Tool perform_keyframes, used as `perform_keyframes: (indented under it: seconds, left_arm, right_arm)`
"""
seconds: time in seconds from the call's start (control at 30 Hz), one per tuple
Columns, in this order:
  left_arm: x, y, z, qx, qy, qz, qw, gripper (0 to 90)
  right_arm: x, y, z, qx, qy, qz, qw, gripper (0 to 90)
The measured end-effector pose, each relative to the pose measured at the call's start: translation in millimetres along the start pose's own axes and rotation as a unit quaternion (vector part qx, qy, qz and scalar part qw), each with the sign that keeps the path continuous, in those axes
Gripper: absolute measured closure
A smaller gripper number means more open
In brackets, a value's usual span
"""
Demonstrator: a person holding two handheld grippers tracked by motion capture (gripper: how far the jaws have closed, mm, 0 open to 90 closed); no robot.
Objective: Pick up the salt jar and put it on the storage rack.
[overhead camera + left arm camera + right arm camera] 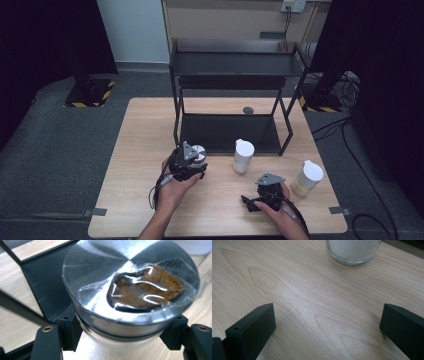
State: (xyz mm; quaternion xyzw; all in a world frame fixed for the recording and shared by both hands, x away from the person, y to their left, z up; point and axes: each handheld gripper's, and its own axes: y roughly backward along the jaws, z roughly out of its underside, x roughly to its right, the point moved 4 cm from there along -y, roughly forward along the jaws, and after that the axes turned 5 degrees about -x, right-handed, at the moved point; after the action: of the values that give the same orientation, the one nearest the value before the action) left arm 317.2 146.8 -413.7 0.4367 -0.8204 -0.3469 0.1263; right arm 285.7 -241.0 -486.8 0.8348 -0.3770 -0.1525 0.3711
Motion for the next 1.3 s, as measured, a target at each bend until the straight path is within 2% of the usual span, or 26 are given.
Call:
perform_keyframes:
  seconds: [0.27,0.53,0.87,1.0,1.23,1.3]
  left_arm:
    - [-1.6,-11.7,-16.1,0.001,-0.003,-0.005,1.0,30.0]
    - [-7.0,-24.2,-29.2,0.004,0.005,-0.003,1.0,30.0]
    - [-13.0,-37.1,-37.5,0.006,0.013,-0.004,0.9999,30.0]
    - [-16.7,-42.9,-40.4,0.007,0.025,0.001,0.9997,30.1]
    - [-16.7,-53.4,-48.1,0.004,0.021,-0.007,0.9998,30.1]
    - [-18.7,-56.0,-49.9,0.006,0.025,-0.003,0.9997,30.1]
  right_arm:
    - [0.0,0.0,0.1,0.0,0.0,0.0,1.0,1.0]
    - [0.0,0.0,0.1,0.0,0.0,0.0,1.0,1.0]
    - [-0.1,0.0,0.0,0.0,-0.001,0.0,1.0,1.0]
    - [0.0,0.0,0.0,0.0,0.0,0.0,1.0,1.0]
    - [0.2,0.0,-0.1,0.0,0.0,-0.001,1.0,0.9]
    - [0.7,-0.1,-0.2,0.0,0.002,-0.001,1.0,0.9]
